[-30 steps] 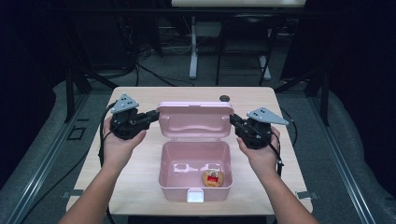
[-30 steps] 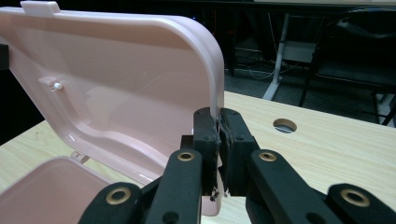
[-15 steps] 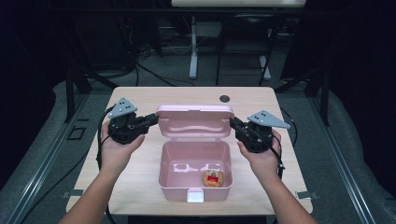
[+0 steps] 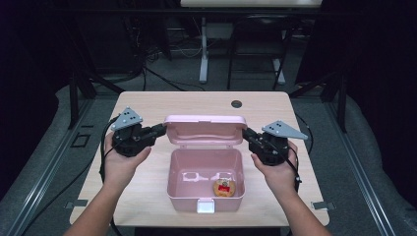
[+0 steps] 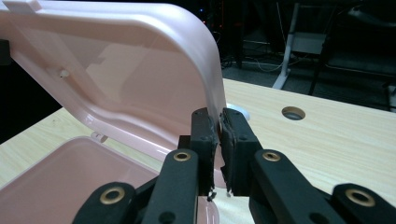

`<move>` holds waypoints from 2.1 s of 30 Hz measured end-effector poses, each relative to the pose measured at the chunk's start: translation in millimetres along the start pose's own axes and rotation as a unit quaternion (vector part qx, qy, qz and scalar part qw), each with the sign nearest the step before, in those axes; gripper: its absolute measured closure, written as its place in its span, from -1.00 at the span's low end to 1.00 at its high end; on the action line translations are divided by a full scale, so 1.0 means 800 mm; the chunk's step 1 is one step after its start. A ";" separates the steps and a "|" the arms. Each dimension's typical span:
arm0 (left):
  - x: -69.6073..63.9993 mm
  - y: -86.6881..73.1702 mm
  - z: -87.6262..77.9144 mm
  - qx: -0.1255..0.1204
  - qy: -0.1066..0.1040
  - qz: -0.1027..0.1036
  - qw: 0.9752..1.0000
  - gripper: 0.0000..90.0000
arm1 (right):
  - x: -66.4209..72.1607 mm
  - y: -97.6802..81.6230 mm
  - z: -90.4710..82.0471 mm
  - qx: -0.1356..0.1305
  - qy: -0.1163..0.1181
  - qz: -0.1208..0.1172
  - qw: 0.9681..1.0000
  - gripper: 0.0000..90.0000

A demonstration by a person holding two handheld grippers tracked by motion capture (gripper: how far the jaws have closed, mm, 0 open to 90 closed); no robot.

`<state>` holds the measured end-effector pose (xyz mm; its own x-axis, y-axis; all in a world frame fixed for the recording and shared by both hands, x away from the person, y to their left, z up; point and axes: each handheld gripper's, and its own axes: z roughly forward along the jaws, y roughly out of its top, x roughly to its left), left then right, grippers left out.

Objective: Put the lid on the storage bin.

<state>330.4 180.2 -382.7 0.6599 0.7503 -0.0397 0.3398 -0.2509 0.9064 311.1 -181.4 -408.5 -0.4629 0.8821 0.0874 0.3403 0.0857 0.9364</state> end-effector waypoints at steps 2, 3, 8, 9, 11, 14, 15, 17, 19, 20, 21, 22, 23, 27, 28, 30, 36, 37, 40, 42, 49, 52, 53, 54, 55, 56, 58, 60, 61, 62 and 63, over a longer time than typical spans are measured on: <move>-0.001 -0.001 -0.002 0.001 -0.001 0.000 1.000 0.88 | 0.000 -0.002 -0.001 0.000 0.002 0.003 1.000 0.85; -0.002 -0.002 -0.002 -0.002 -0.001 0.000 1.000 0.88 | 0.000 -0.003 -0.002 -0.001 0.003 0.005 1.000 0.85; -0.004 -0.006 -0.005 -0.002 -0.003 0.003 1.000 0.87 | 0.002 -0.009 -0.005 -0.002 0.003 0.004 1.000 0.85; -0.005 -0.006 -0.006 -0.001 -0.004 0.002 1.000 0.87 | 0.002 -0.010 -0.005 -0.003 0.003 0.003 1.000 0.85; -0.006 -0.007 -0.007 -0.002 -0.004 0.004 1.000 0.87 | 0.004 -0.012 -0.007 -0.002 0.003 0.002 1.000 0.85; -0.007 -0.009 -0.009 0.000 -0.006 0.004 1.000 0.87 | 0.005 -0.014 -0.009 -0.002 0.004 0.001 1.000 0.85; -0.008 -0.009 -0.009 0.000 -0.006 0.005 1.000 0.87 | 0.005 -0.014 -0.009 -0.001 0.005 0.002 1.000 0.85; -0.009 -0.011 -0.011 -0.001 -0.007 0.004 1.000 0.87 | 0.004 -0.015 -0.011 0.001 0.006 0.004 1.000 0.85; -0.010 -0.012 -0.011 -0.002 -0.009 0.004 1.000 0.87 | 0.004 -0.016 -0.011 0.001 0.009 0.008 1.000 0.85; -0.010 -0.013 -0.012 -0.001 -0.009 0.003 1.000 0.87 | 0.004 -0.016 -0.012 0.001 0.009 0.008 1.000 0.85; -0.010 -0.013 -0.012 -0.002 -0.009 0.004 1.000 0.87 | 0.004 -0.016 -0.012 0.002 0.009 0.009 1.000 0.84; -0.010 -0.014 -0.013 -0.001 -0.010 0.005 1.000 0.87 | 0.005 -0.017 -0.013 0.001 0.011 0.011 1.000 0.84; -0.010 -0.014 -0.014 0.000 -0.011 0.005 1.000 0.87 | 0.005 -0.017 -0.013 0.002 0.013 0.013 1.000 0.84; -0.012 -0.017 -0.016 0.000 -0.015 0.005 1.000 0.86 | 0.005 -0.019 -0.016 0.004 0.016 0.014 1.000 0.83; -0.012 -0.017 -0.016 0.000 -0.014 0.005 1.000 0.86 | 0.005 -0.020 -0.017 0.005 0.016 0.013 1.000 0.83; -0.013 -0.018 -0.016 0.000 -0.015 0.005 1.000 0.86 | 0.006 -0.020 -0.017 0.006 0.016 0.013 1.000 0.82; -0.014 -0.020 -0.018 0.000 -0.019 0.005 1.000 0.86 | 0.006 -0.023 -0.019 0.008 0.018 0.013 1.000 0.81; -0.014 -0.020 -0.018 0.000 -0.020 0.005 1.000 0.86 | 0.006 -0.024 -0.019 0.009 0.018 0.012 1.000 0.81; -0.015 -0.020 -0.019 0.002 -0.020 0.007 1.000 0.85 | 0.006 -0.025 -0.019 0.013 0.018 0.012 1.000 0.81; -0.015 -0.020 -0.019 0.003 -0.021 0.007 1.000 0.85 | 0.006 -0.025 -0.019 0.015 0.019 0.010 1.000 0.81; -0.016 -0.024 -0.021 0.002 -0.025 0.007 1.000 0.85 | 0.005 -0.026 -0.022 0.020 0.026 0.012 0.999 0.79; -0.018 -0.025 -0.023 0.005 -0.024 0.011 1.000 0.85 | 0.005 -0.026 -0.024 0.022 0.030 0.013 0.999 0.78; -0.018 -0.025 -0.023 0.004 -0.024 0.011 1.000 0.85 | 0.006 -0.026 -0.025 0.022 0.031 0.012 0.999 0.78; -0.019 -0.026 -0.023 0.005 -0.024 0.012 1.000 0.85 | 0.006 -0.026 -0.026 0.023 0.031 0.011 0.999 0.78; -0.019 -0.026 -0.023 0.005 -0.024 0.012 1.000 0.85 | 0.007 -0.027 -0.026 0.023 0.031 0.011 0.999 0.78; -0.019 -0.026 -0.024 0.006 -0.024 0.012 1.000 0.85 | 0.007 -0.027 -0.027 0.023 0.031 0.010 0.999 0.78; -0.020 -0.027 -0.024 0.005 -0.024 0.012 1.000 0.85 | 0.006 -0.027 -0.028 0.024 0.034 0.010 0.999 0.78; -0.020 -0.028 -0.025 0.006 -0.025 0.012 1.000 0.85 | 0.007 -0.027 -0.030 0.023 0.036 0.010 0.999 0.78; -0.020 -0.028 -0.026 0.005 -0.025 0.013 1.000 0.85 | 0.007 -0.027 -0.032 0.022 0.036 0.008 0.999 0.78; -0.021 -0.029 -0.026 0.006 -0.025 0.011 1.000 0.85 | 0.008 -0.027 -0.033 0.022 0.036 0.009 0.999 0.78; -0.021 -0.029 -0.027 0.006 -0.025 0.012 1.000 0.85 | 0.009 -0.027 -0.034 0.020 0.036 0.006 0.999 0.78</move>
<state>296.8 186.4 -393.6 0.7006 0.7125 -0.0397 0.3315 -0.2757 0.9023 278.2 -189.7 -418.7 -0.5155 0.8477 0.1250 0.3778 0.0939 0.9211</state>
